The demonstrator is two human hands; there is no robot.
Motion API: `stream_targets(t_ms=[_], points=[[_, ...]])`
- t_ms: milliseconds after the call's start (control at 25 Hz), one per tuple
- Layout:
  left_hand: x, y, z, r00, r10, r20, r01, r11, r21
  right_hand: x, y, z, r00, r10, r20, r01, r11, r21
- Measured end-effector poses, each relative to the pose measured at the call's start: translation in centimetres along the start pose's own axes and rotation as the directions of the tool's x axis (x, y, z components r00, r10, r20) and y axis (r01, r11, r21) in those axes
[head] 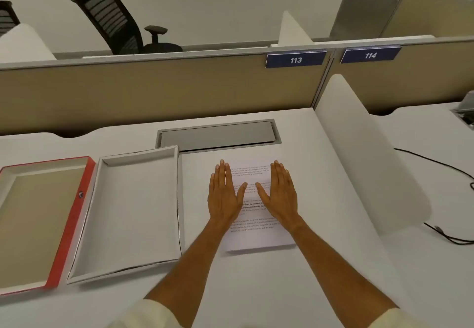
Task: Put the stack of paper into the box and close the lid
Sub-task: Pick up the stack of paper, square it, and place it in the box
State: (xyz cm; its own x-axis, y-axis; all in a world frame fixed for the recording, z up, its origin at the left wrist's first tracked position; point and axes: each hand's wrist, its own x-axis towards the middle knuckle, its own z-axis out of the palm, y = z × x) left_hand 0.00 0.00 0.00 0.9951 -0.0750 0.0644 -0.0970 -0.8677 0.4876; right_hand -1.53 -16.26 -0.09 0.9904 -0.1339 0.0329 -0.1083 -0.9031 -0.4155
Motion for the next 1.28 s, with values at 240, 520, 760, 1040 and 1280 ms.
stream_targets(t_ms=[240, 520, 760, 1040, 1280], points=[[-1.0, -0.5, 1.1, 0.983, -0.149, 0.105, 0.149, 0.989, 0.011, -1.0, 0.3, 1.2, 0.981, 0.166, 0.097, -0.171, 0.984, 0.049], [-0.8, -0.3, 1.8, 0.919, -0.364, 0.147, 0.377, 0.924, -0.067, 0.3, 0.2, 1.7, 0.909, 0.41, 0.072, -0.416, 0.904, 0.102], [1.0, 0.7, 1.6, 0.697, -0.671, 0.253, 0.704, 0.708, -0.06, 1.5, -0.3, 1.3, 0.76, 0.621, 0.19, -0.638, 0.769, 0.042], [3.2, 1.1, 1.0, 0.598, -0.712, 0.367, 0.77, 0.637, -0.019, 2.5, 0.0, 0.7, 0.694, 0.665, 0.277, -0.704, 0.707, 0.065], [3.5, 0.3, 0.4, 0.597, -0.68, 0.425, 0.768, 0.638, -0.057, 3.1, 0.4, 0.4, 0.685, 0.666, 0.296, -0.707, 0.706, 0.047]])
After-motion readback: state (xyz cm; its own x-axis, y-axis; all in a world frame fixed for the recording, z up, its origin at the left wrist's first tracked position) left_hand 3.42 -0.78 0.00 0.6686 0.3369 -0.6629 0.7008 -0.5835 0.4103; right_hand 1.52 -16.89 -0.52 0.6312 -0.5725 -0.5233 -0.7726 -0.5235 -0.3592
